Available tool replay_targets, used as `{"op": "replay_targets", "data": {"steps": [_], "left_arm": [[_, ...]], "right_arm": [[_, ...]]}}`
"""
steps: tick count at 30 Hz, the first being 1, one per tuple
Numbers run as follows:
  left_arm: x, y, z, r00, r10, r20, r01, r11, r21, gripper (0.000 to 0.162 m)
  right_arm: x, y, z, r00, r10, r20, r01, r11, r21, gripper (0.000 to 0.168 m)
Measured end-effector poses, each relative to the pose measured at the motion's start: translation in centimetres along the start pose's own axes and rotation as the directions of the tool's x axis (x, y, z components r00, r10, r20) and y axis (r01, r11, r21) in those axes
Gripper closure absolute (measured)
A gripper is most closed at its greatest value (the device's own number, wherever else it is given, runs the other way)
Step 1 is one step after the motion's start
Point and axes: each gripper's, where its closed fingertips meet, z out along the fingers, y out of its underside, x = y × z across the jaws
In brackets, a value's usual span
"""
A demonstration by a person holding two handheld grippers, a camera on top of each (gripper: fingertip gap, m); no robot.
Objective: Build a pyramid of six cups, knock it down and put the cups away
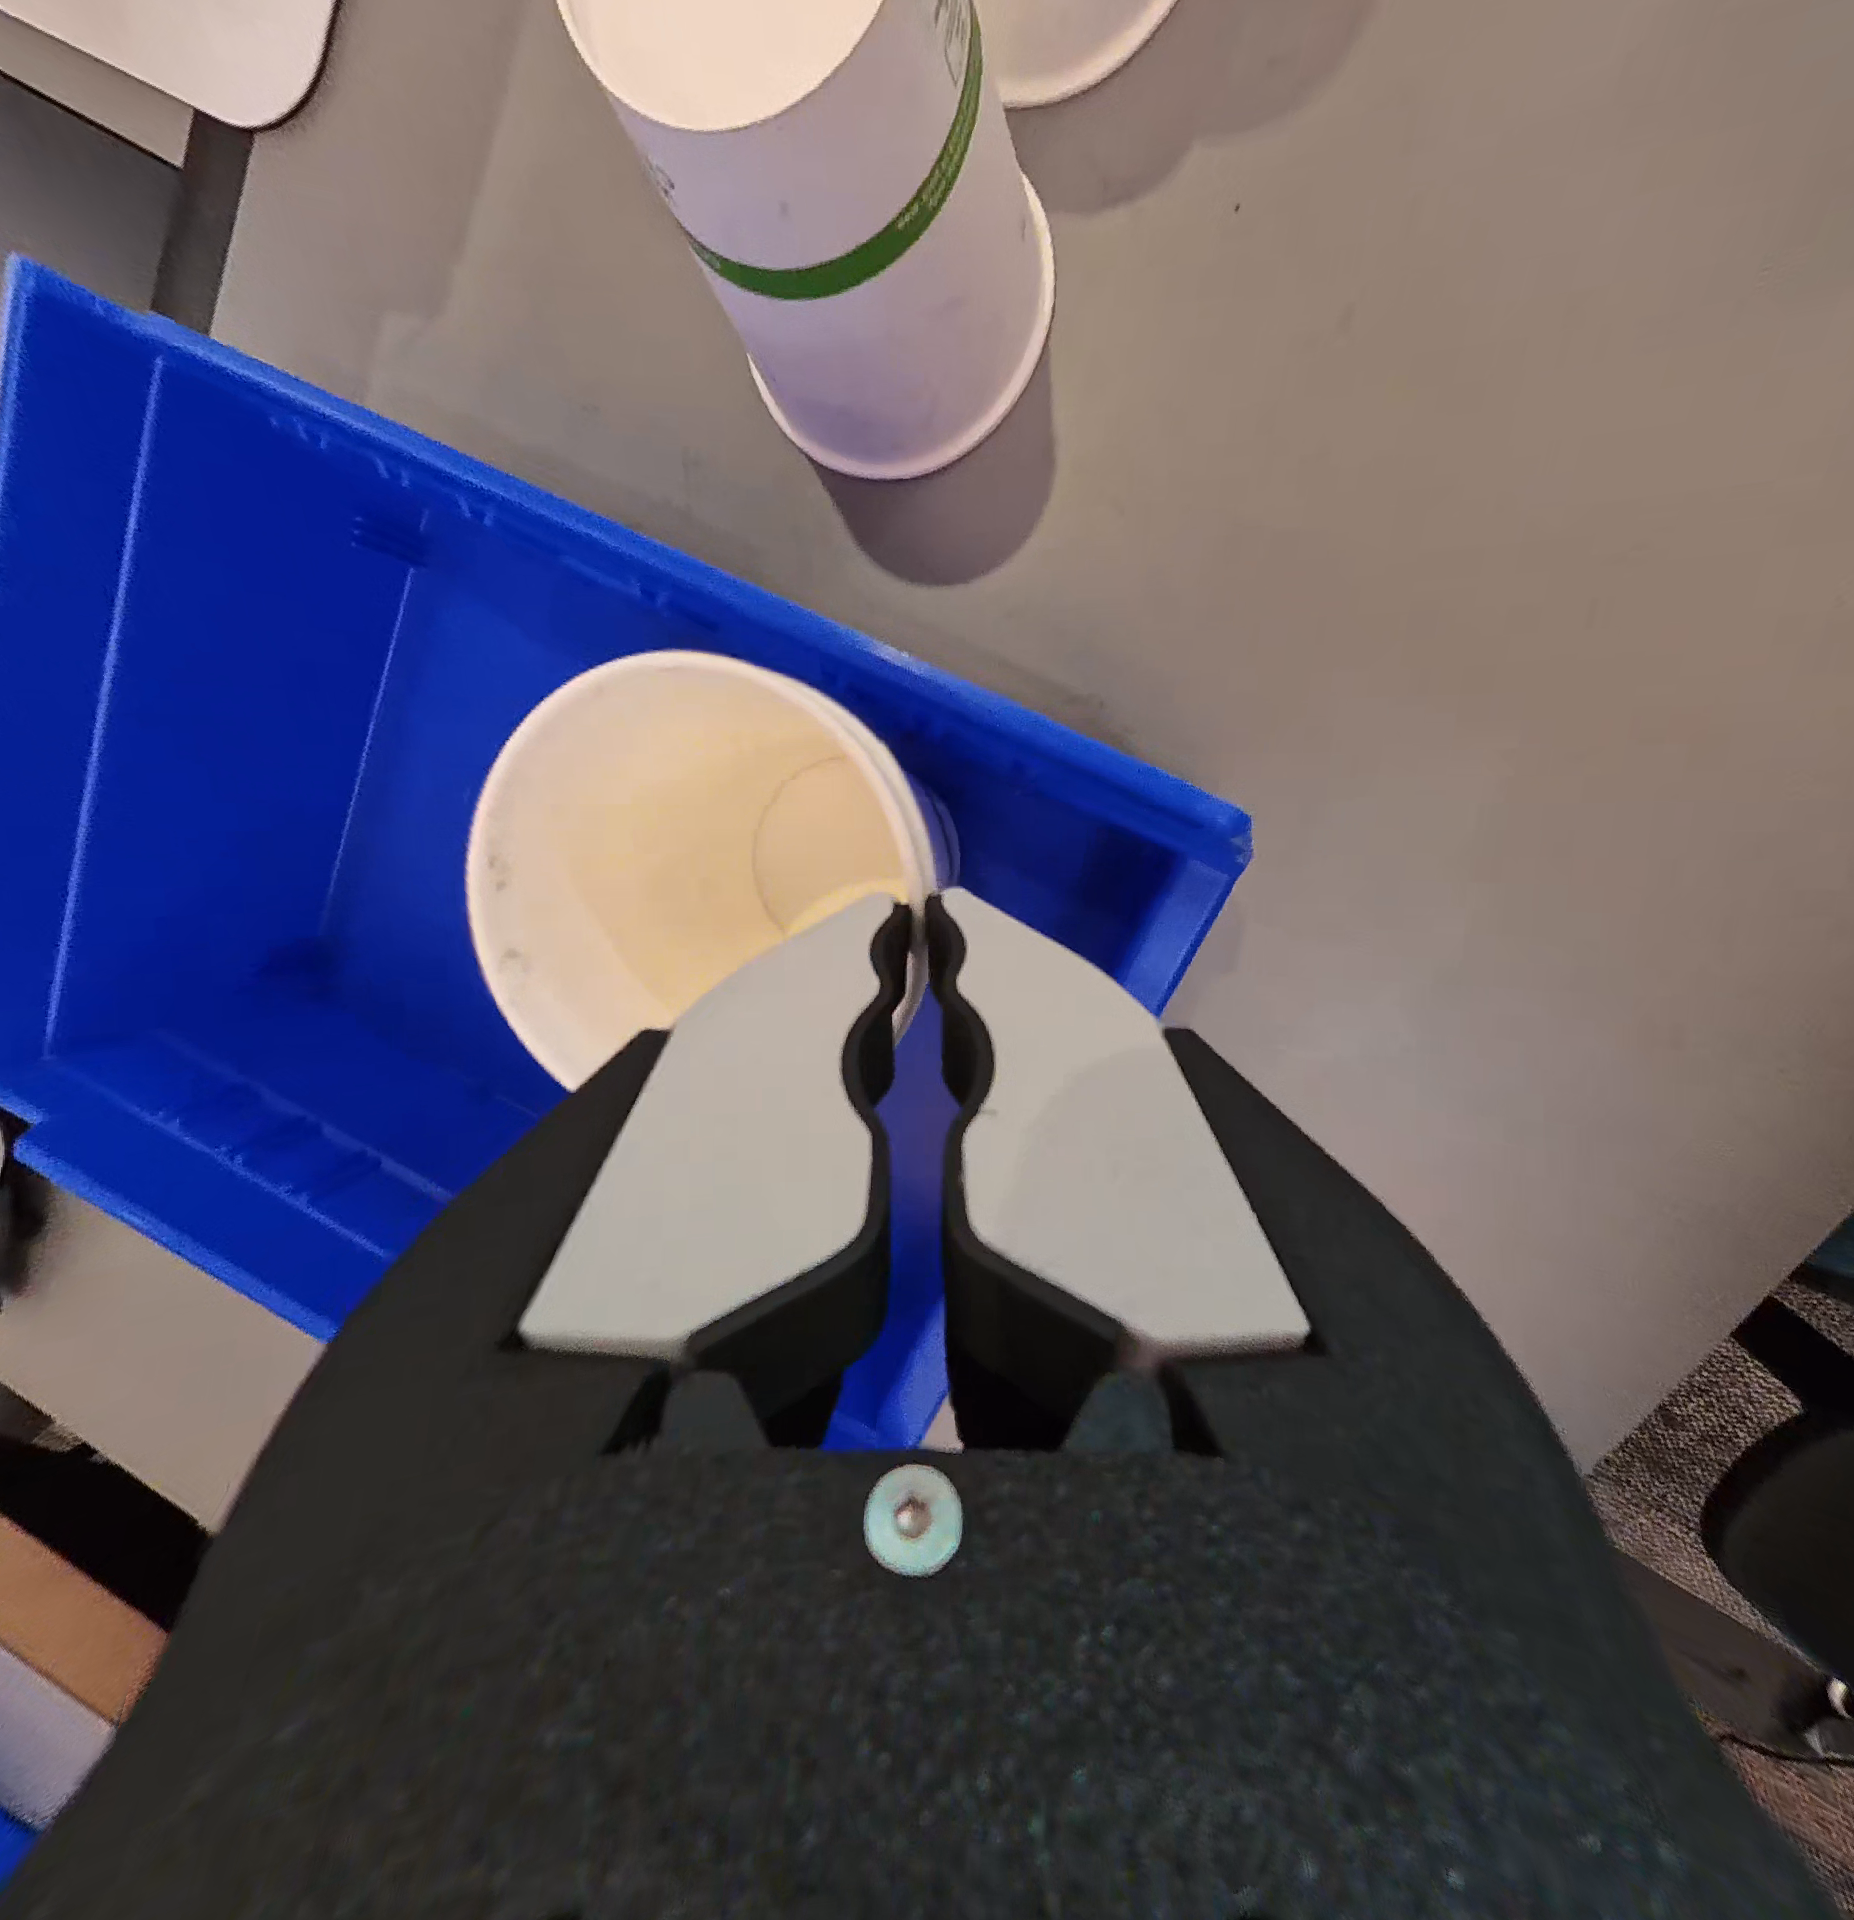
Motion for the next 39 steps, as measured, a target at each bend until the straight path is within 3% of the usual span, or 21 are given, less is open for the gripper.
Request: {"op": "replay_targets", "data": {"steps": [21, 25, 28, 31, 34, 39], "left_arm": [[-3.1, -0.1, -3.6, 0.994, -0.038, 0.105, 0.031, 0.997, 0.064, 0.159], [-2.6, -1.5, -5.5, 0.991, -0.02, 0.131, 0.003, 0.991, 0.131, 0.159], [-2.5, -3.4, -8.3, 0.985, -0.056, 0.164, 0.012, 0.966, 0.257, 0.159], [-2.5, -6.2, -11.9, 0.971, -0.146, 0.187, 0.047, 0.891, 0.452, 0.16], [-2.1, -9.8, -15.5, 0.955, -0.26, 0.146, 0.105, 0.75, 0.653, 0.16], [1.2, -16.3, -17.0, 0.938, -0.311, -0.155, 0.301, 0.507, 0.807, 0.16]], "right_arm": [[-0.7, 0.3, 0.6, 1.0, -0.011, 0.012, 0.011, 1.0, -0.026, 0.11], [-0.6, 0.2, 0.6, 1.0, -0.002, 0.013, 0.002, 1.0, -0.017, 0.11], [-0.4, -0.4, 0.7, 1.0, 0.019, 0.019, -0.02, 1.0, 0.017, 0.109], [0.0, -1.7, 1.4, 0.999, 0.043, 0.031, -0.045, 0.996, 0.076, 0.103], [0.2, -3.6, 2.5, 0.997, 0.055, 0.05, -0.062, 0.988, 0.141, 0.093], [-0.7, -8.7, 4.9, 0.978, 0.101, 0.18, -0.148, 0.951, 0.27, 0.072]]}}
